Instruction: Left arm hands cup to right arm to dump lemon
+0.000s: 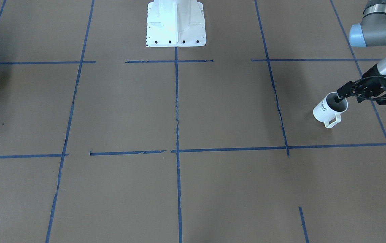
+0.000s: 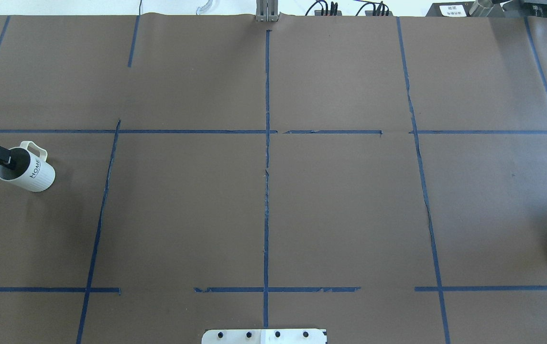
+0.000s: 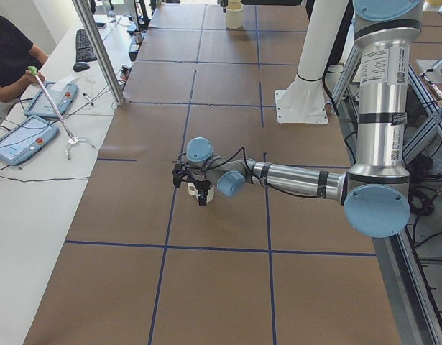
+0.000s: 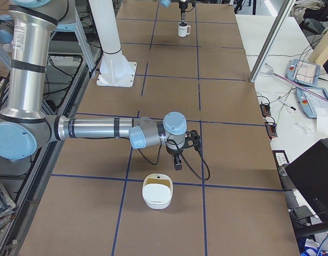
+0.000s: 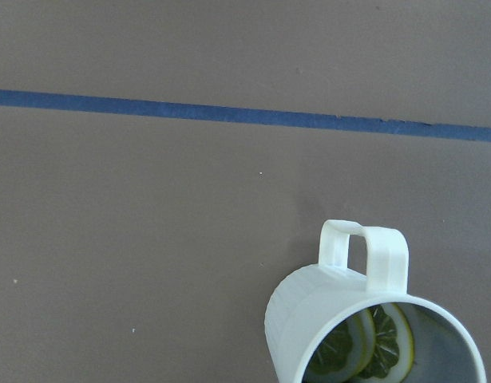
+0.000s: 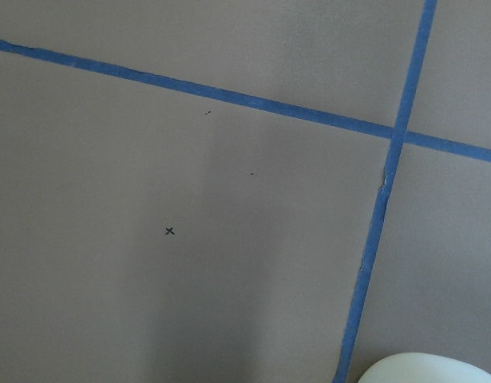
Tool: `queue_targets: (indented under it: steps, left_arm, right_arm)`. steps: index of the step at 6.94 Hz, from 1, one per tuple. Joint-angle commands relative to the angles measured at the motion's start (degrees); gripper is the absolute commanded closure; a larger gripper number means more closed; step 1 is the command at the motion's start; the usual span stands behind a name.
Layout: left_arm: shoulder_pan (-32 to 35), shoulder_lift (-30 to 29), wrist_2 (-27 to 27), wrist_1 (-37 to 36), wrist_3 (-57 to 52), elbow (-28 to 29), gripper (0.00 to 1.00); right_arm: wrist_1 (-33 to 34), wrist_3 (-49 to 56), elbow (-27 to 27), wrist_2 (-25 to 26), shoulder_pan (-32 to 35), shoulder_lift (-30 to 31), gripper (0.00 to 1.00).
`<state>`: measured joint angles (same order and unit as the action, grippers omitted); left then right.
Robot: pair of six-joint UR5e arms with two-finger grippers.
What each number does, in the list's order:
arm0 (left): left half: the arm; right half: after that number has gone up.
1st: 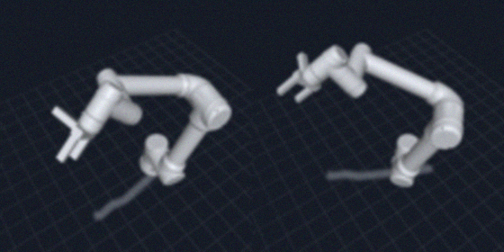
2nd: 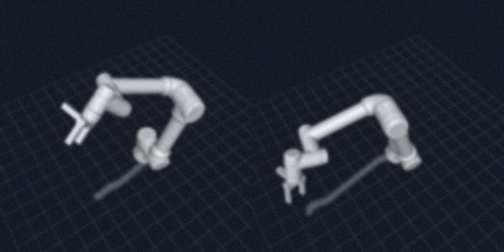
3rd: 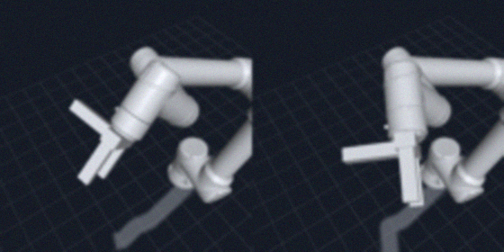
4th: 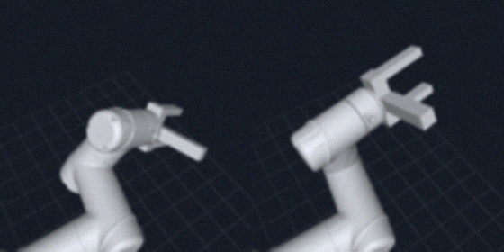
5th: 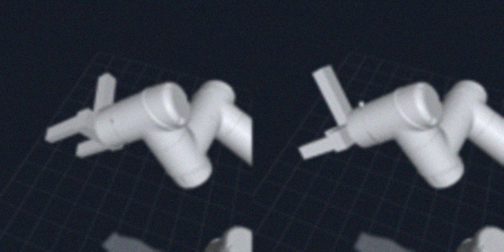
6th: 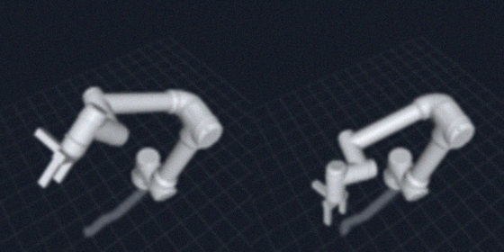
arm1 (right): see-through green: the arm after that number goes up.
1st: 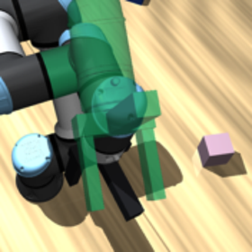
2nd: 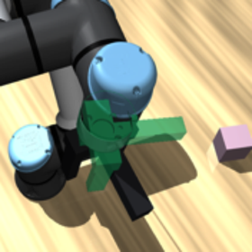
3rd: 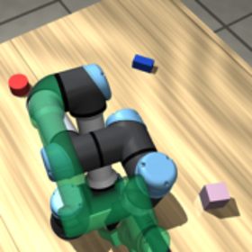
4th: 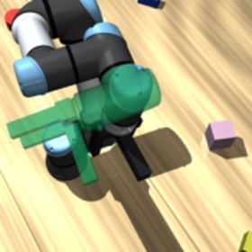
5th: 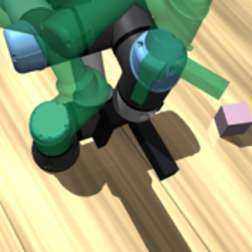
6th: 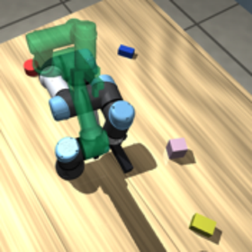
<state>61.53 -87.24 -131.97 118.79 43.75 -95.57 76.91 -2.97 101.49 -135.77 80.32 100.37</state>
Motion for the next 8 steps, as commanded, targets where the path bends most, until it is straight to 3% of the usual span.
queue_targets:
  steps: [1, 2, 4, 6, 7, 8]
  left_arm:
    - [-1.1, 0.1, 0.0, -0.1, 0.4, 0.0, 0.64]
    - [-1.1, 0.1, 0.1, -0.1, 0.4, 0.0, 0.97]
    - [-1.1, -0.3, 0.2, -0.3, 0.8, -0.7, 1.00]
    - [-1.0, -2.2, 4.0, -2.0, 5.5, -3.6, 1.00]
    - [-1.0, -6.2, 4.0, -10.4, 8.1, -7.6, 1.00]
    - [-1.4, -13.7, 4.3, -20.1, 16.1, -10.7, 1.00]
  right_arm:
    - [-0.2, 0.1, 0.0, 0.1, -1.6, -0.1, 0.00]
    - [-0.4, 0.1, 0.2, 0.1, -2.4, -0.4, 0.00]
    - [-0.4, -0.4, 0.1, 0.2, -4.8, -4.0, 0.00]
    - [-1.5, -7.2, 0.4, 0.5, -9.5, -11.0, 0.00]
    - [-3.1, -13.9, 0.7, 0.8, -11.6, -14.6, 0.00]
    - [-9.0, -22.0, 0.9, 2.5, -14.8, -16.8, 0.00]
